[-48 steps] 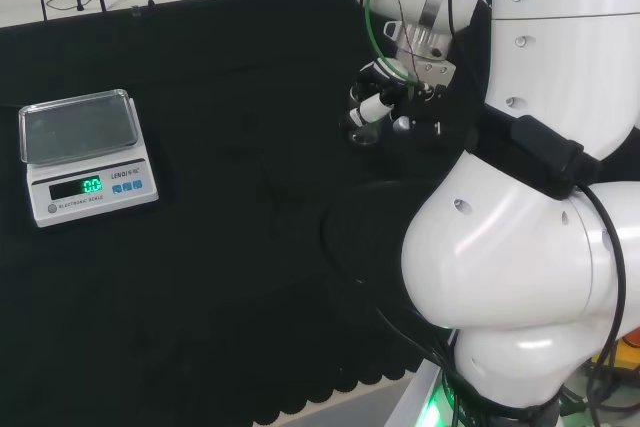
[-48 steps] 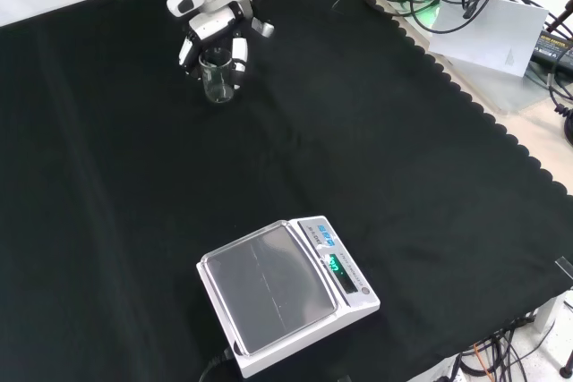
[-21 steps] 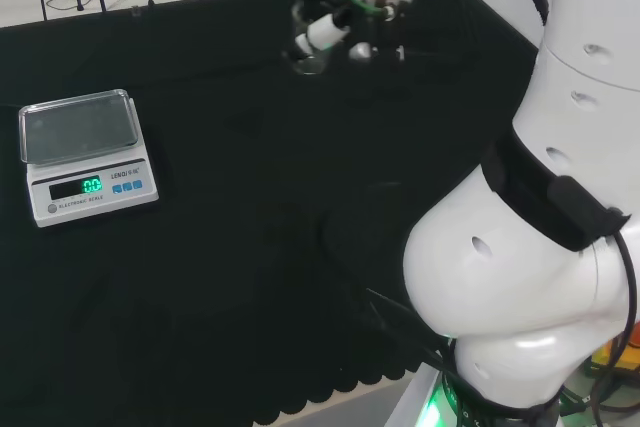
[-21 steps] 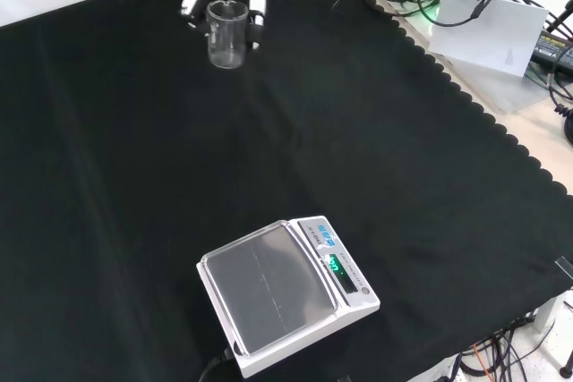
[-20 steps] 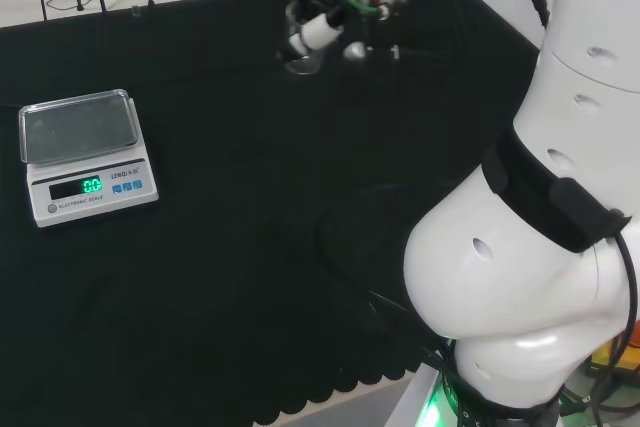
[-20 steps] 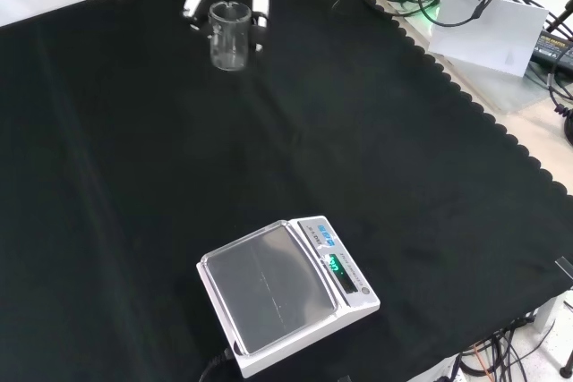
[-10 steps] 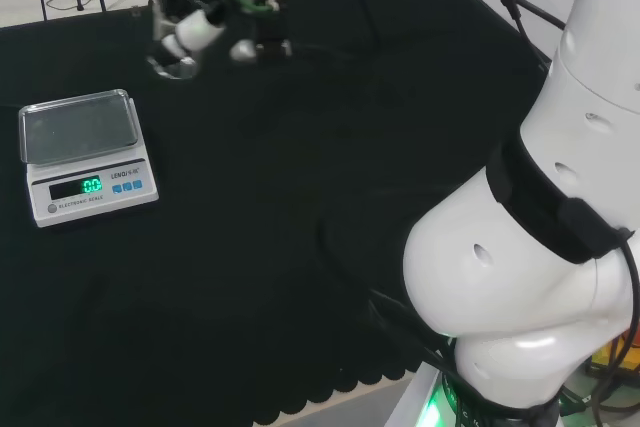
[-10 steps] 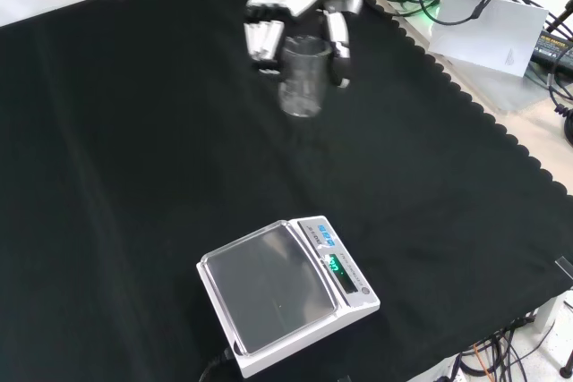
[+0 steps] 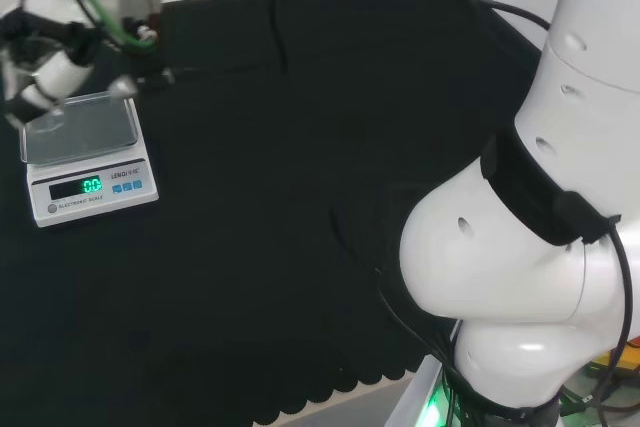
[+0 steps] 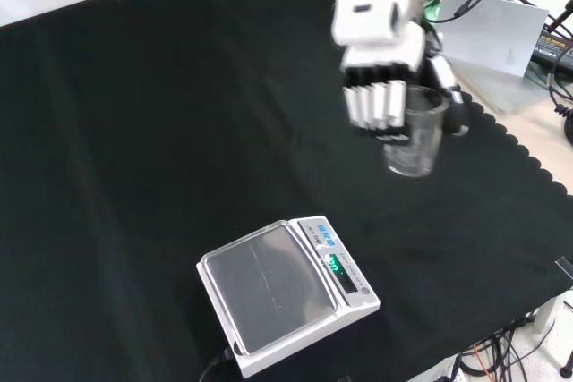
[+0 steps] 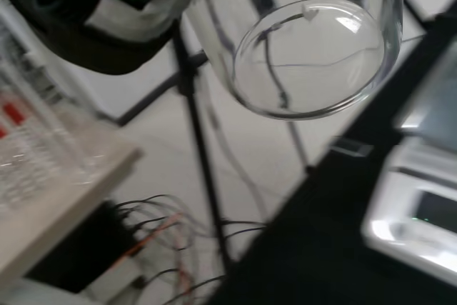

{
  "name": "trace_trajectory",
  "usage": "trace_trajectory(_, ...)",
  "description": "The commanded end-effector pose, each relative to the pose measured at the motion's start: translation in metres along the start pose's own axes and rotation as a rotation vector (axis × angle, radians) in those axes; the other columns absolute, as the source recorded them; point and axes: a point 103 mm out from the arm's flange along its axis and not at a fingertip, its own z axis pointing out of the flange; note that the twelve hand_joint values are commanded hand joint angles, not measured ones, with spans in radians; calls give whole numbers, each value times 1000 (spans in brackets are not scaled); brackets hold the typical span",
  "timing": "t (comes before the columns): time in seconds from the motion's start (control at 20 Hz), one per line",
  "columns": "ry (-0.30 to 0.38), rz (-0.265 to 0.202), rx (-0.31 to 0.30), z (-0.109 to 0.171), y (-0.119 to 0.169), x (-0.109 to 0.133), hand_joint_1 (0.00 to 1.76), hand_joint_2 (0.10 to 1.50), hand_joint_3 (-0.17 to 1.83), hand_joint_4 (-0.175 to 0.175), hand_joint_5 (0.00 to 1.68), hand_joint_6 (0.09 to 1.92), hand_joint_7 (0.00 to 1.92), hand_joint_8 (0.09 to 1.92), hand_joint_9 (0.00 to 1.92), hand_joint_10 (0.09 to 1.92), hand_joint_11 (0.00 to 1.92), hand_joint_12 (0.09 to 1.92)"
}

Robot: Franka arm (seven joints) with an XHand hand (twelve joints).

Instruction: Put the beaker on the electronic balance.

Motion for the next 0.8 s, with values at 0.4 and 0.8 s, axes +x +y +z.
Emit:
trace_trajectory(0.4,-23,233,130,72,138,-189,1223,728,991,-99,787,1498,970,1540,1131,1380,1210,1055)
trace_trajectory(0.8,-4,289,121,71,130,-241,1224,723,997,-96,793,1494,973,1539,1135,1379,1210,1057)
